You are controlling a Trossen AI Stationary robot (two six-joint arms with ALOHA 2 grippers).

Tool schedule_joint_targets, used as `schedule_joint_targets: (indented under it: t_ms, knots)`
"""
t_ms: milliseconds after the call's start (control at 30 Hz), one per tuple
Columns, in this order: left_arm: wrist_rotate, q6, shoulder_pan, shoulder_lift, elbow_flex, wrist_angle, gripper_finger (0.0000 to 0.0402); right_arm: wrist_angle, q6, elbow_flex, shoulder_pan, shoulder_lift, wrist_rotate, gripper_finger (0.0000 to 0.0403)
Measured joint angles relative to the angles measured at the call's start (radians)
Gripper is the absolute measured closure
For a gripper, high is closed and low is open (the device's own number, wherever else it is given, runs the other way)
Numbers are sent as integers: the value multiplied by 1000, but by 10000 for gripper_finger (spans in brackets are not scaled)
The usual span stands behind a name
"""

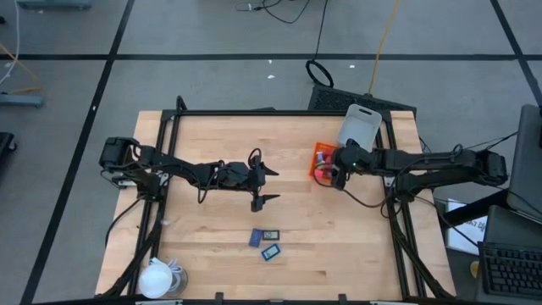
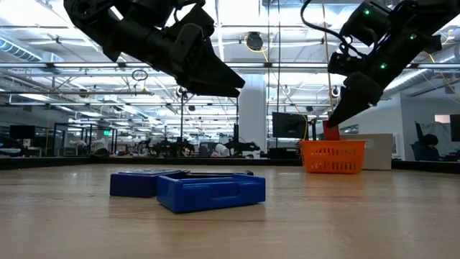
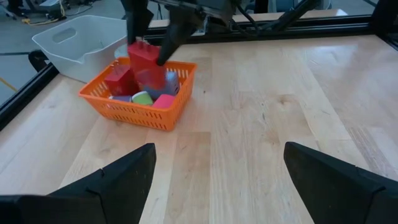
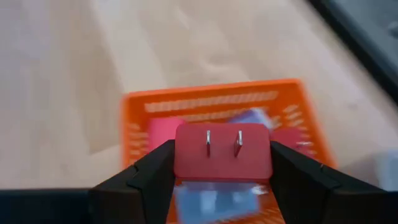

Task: Pick & Place Office items
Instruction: Put the red charger adapter into the orange bin

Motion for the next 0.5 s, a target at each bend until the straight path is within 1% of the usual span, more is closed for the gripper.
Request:
schedule_joint_targets:
  t_ms: [100, 233, 333, 467, 500]
  knots:
    - [0, -1, 0, 0, 0, -1, 43, 9, -9, -2, 0, 1, -11, 192]
    - [0, -1, 0, 0, 0, -1, 39, 14, -25, -2, 0, 0, 28, 196]
    - [0, -1, 0, 0, 0, -3, 43, 17, -27, -2, 0, -12, 57, 195]
    - [0, -1, 0, 0, 0, -2, 50, -6, -20, -2, 0, -30, 71, 192]
    - [0, -1, 0, 0, 0, -3, 50, -13, -20, -2, 0, -31, 90, 193]
